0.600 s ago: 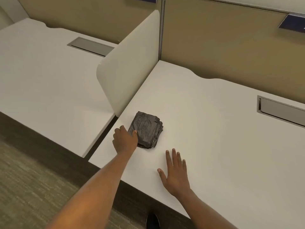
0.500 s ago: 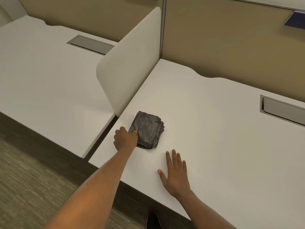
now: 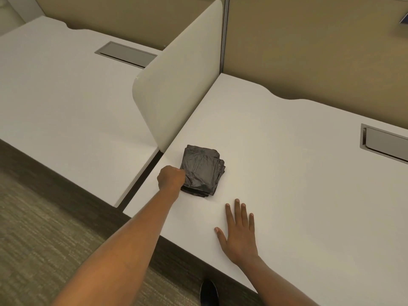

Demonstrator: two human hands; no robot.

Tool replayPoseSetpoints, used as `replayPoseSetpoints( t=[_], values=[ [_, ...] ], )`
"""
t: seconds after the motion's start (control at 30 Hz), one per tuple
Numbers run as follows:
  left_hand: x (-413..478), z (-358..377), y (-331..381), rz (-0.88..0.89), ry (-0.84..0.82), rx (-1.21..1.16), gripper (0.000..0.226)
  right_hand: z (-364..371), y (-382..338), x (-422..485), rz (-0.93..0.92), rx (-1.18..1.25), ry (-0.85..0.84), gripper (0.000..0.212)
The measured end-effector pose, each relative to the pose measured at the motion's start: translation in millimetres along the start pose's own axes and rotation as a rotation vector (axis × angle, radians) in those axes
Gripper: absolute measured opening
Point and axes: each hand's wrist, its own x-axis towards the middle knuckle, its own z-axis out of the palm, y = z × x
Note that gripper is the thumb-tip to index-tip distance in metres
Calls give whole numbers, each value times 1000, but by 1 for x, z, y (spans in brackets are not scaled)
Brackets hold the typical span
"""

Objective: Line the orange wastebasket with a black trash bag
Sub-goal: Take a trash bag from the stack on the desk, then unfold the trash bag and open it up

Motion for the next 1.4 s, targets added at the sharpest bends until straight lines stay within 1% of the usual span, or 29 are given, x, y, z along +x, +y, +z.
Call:
replayPoseSetpoints(
  t=[0.07, 0.13, 0.23, 0.3, 0.37, 0.43, 0.53, 0.63, 0.7, 0.73, 0.8, 0.83, 0.87, 0.93, 0.97, 1.0, 1.03, 1.1, 1.17, 1.23, 1.3, 1.4],
  values=[
    [-6, -4, 4, -6, -6, -110, 28, -3, -2, 2, 9, 14, -18, 79],
    [-14, -8, 9, -18, -14, -230, 20, -10, -3, 3, 27, 79, -16, 79],
    [-29, -14, 13, -27, -7, -354, 9, -24, -4, 3, 77, 254, -12, 79],
    [-41, -16, 15, -20, -10, -423, 7, -39, -8, 2, 151, 405, 4, 78],
    [-56, -18, 16, -14, -27, -489, 13, -57, -15, 0, 263, 631, 25, 78],
    [-74, -21, 17, -4, -66, -558, 19, -77, -21, -3, 379, 917, 3, 76],
    [-106, -23, 14, 31, -191, -659, 23, -105, -21, -8, 494, 1412, -127, 75],
    [-136, -25, 4, 83, -336, -644, 23, -127, -9, -20, 533, 1867, -269, 79],
    [-155, -27, -3, 109, -410, -587, 22, -137, 2, -31, 512, 2033, -297, 78],
    [-164, -28, -8, 119, -434, -558, 22, -141, 6, -38, 478, 2062, -283, 73],
    [-183, -31, -16, 139, -447, -479, 23, -148, 13, -54, 443, 2027, -236, 54],
    [-194, -31, -20, 166, -421, -406, 24, -149, 17, -63, 457, 1985, -210, 45],
    [-205, -30, -24, 216, -358, -289, 26, -151, 21, -73, 471, 1928, -184, 38],
    [-229, -25, -33, 352, -135, 7, 34, -154, 26, -94, 457, 1777, -126, 31],
    [-246, -22, -35, 419, -24, 96, 35, -157, 29, -107, 430, 1698, -86, 28],
    [-260, -19, -35, 466, 38, 114, 32, -158, 30, -116, 405, 1625, -43, 26],
    [-272, -15, -34, 485, 35, 89, 29, -159, 30, -124, 381, 1565, -4, 24],
    [-304, -8, -32, 448, -81, -30, 29, -164, 29, -151, 300, 1459, 53, 20],
    [-333, -1, -31, 326, -216, -218, 37, -165, 29, -177, 171, 1346, 74, 18],
    [-357, 3, -33, 190, -305, -418, 43, -166, 31, -202, 36, 1226, 71, 21],
    [-375, 6, -39, 109, -350, -581, 46, -166, 34, -224, -64, 1117, 74, 21],
    [-396, 5, -55, 45, -350, -728, 38, -166, 35, -253, -163, 1048, 65, 28]
  ],
)
